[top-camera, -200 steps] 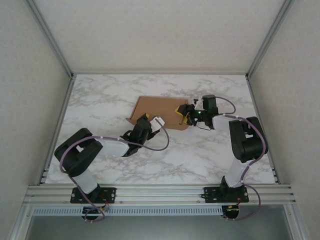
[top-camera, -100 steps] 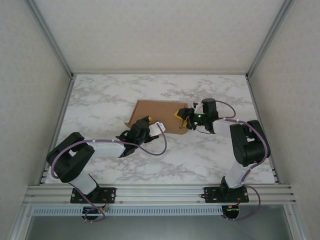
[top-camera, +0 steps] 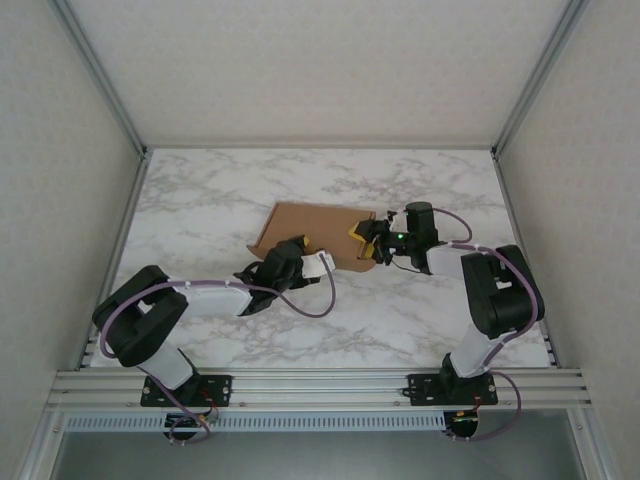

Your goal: Fold the paper box

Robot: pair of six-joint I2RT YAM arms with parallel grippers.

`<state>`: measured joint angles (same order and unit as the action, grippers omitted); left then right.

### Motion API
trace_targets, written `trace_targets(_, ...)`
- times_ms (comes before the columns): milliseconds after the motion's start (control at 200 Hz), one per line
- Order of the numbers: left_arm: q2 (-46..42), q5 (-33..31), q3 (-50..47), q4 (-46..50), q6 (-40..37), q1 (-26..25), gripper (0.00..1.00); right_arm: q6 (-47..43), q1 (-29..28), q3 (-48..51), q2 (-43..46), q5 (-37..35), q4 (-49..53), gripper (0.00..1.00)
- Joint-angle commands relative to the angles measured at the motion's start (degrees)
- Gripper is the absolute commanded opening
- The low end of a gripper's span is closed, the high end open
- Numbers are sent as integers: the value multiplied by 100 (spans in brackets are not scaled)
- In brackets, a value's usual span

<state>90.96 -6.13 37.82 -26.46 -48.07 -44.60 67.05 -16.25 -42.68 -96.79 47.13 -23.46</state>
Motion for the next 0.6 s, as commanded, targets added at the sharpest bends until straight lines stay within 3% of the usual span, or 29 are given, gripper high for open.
trace_targets(0,176,-494,-2,-600,-215,-143,72,544,-271,54,319,999,-360,48)
trace_targets(175,95,-783,-28,-813,-212,-206,72,415,-305,-16,376,903,-117,48)
trace_targets(290,-283,-772,-99,-667,19,-207,74,-342,-292,-194,540,547,902,47)
trace_targets(391,-727,-584,-104,-245,407,-205,75,-952,-272,-311,806,-102,1748,47)
trace_targets(596,-1428,173,133,1121,1248,-296,74,-831,-239,-337,941,-955,2012,47)
